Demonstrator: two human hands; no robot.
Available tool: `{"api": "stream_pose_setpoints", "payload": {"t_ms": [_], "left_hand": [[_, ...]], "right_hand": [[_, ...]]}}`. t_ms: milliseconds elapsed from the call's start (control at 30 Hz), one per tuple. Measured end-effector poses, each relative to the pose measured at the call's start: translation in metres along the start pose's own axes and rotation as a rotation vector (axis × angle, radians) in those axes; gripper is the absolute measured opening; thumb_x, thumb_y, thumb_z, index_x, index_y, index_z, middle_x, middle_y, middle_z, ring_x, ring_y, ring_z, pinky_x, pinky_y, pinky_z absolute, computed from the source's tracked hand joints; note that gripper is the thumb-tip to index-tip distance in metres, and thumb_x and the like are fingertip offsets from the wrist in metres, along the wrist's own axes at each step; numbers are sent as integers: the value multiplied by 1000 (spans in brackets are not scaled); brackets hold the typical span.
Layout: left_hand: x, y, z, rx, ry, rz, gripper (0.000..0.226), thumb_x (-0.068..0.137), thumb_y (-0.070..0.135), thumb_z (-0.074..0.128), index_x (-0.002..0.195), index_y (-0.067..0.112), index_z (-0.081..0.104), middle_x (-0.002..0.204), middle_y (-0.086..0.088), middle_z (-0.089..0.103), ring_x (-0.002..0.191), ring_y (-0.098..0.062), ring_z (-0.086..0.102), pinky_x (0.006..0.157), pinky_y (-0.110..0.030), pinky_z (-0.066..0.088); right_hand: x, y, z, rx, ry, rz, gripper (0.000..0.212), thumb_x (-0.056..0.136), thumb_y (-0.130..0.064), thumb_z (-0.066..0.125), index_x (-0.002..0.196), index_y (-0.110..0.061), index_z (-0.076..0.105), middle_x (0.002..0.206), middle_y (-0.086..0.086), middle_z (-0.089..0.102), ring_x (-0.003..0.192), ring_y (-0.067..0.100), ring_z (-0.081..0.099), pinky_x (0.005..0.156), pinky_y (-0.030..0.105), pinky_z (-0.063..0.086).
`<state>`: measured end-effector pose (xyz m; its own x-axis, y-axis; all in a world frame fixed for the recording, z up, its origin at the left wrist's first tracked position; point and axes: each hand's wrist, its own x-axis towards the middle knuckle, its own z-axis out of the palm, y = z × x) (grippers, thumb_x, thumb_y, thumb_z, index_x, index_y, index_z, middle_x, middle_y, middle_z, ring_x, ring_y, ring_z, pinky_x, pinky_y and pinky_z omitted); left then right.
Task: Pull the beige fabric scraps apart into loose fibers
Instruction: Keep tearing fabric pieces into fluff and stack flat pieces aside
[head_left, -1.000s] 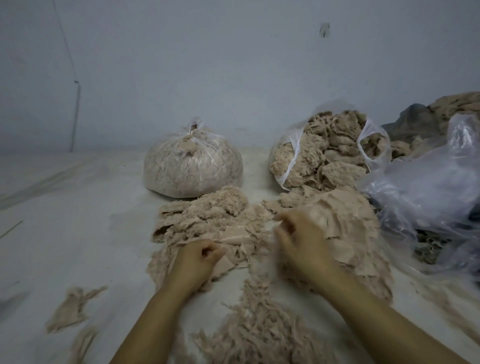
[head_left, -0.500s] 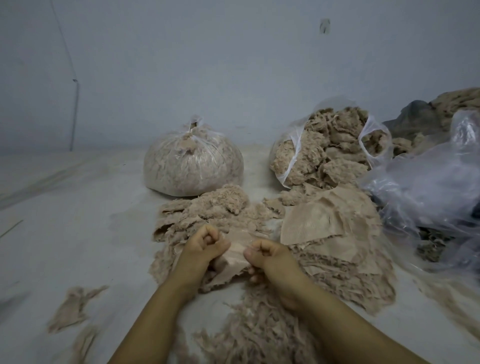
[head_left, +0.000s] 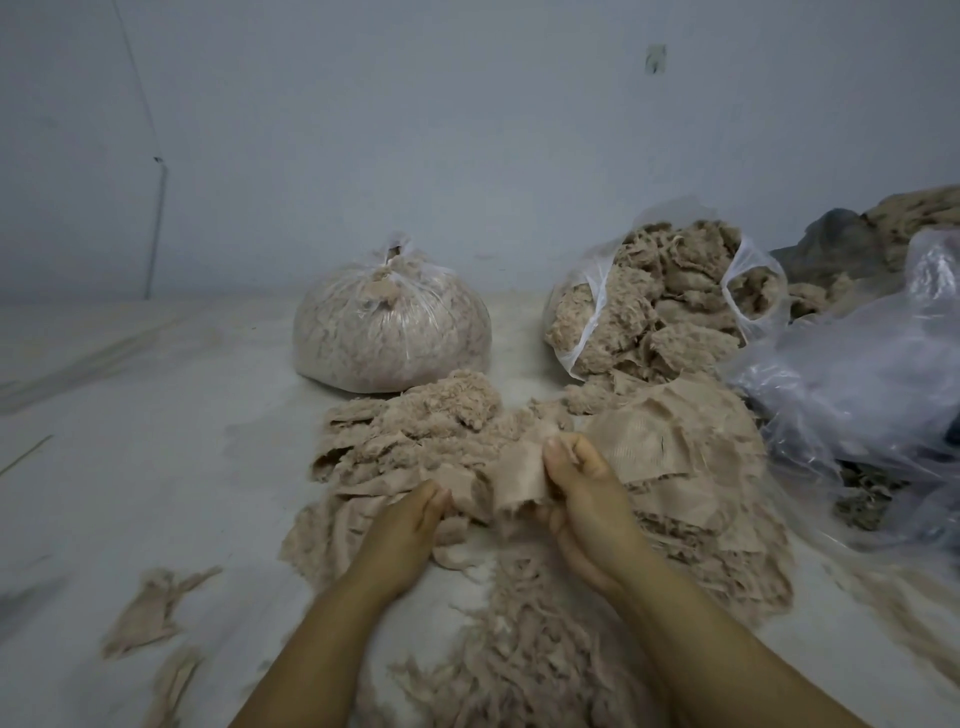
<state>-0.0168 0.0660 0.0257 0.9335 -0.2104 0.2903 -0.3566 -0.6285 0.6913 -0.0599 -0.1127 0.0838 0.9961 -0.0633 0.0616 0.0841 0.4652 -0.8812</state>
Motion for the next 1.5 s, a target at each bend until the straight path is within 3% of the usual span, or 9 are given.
{"api": "stream_pose_setpoints", "payload": {"t_ms": [167, 233, 367, 567, 733, 833, 1133, 1333, 1500], "left_hand": [[1, 27, 1, -517, 182, -130, 28, 90, 48, 46, 87, 27, 64, 87, 6, 71, 84, -9, 66, 72, -18, 47], [1, 36, -1, -859, 21, -235, 50, 81, 61, 43, 106, 22, 62, 103, -1, 73, 98, -14, 67, 80, -26, 51], [-8, 45, -5, -1092, -262, -315, 39, 82, 30, 63, 111, 3, 67, 109, -21, 68, 95, -27, 68, 76, -34, 56], [-4, 48, -11, -1200, -68, -399, 30, 79, 21, 64, 102, 0, 64, 85, -20, 70, 71, -26, 67, 56, -31, 57], [-3, 46, -17, -1188, -18, -320, 24, 81, 27, 64, 95, 9, 67, 86, -15, 71, 75, -24, 69, 58, -31, 55], [-6, 51, -10, -1017, -79, -228, 29, 79, 33, 66, 96, 10, 68, 90, -16, 71, 77, -24, 69, 60, -29, 54], [-5, 45, -8, -1042, -241, -460, 58, 81, 53, 56, 107, 3, 69, 106, -20, 70, 98, -33, 67, 78, -43, 56], [-9, 50, -3, -900, -218, -312, 29, 76, 31, 70, 92, 7, 73, 90, -15, 72, 76, -25, 68, 66, -32, 55], [-5, 54, 2, -747, 77, -334, 32, 82, 30, 66, 61, 8, 56, 48, 0, 48, 40, -8, 41, 43, -17, 37]], "right_hand": [[-3, -6, -5, -77, -127, 141, 9, 99, -8, 44, 96, -2, 50, 70, 7, 62, 59, 13, 60, 51, 25, 53], [-6, -1, -3, -79, -164, 164, 8, 97, -6, 47, 97, -3, 55, 69, 6, 64, 58, 14, 60, 53, 28, 51], [-8, 8, -2, -235, -153, 107, 12, 94, -14, 58, 89, -5, 62, 74, 9, 65, 64, 17, 60, 58, 27, 50], [-2, 10, -12, -433, 84, -9, 30, 101, -21, 46, 74, -9, 53, 45, 1, 52, 34, 9, 43, 33, 19, 33], [-5, 14, -15, -455, 36, 111, 44, 97, -42, 46, 81, -5, 63, 50, 2, 58, 40, 12, 53, 40, 20, 42], [-9, 18, -5, -284, -132, 249, 48, 83, -57, 59, 96, -12, 71, 79, 5, 72, 70, 19, 71, 60, 30, 55], [-3, 22, 0, -348, 145, 14, 7, 93, -16, 60, 97, -10, 60, 87, 8, 67, 77, 21, 62, 77, 45, 54], [-2, 18, -4, -440, 108, 3, 36, 86, -33, 69, 85, 3, 65, 75, 8, 66, 68, 21, 61, 65, 32, 49], [15, -1, -12, -654, 288, -263, 28, 88, -28, 65, 65, -12, 64, 57, -9, 60, 52, 5, 51, 52, 22, 40]]}}
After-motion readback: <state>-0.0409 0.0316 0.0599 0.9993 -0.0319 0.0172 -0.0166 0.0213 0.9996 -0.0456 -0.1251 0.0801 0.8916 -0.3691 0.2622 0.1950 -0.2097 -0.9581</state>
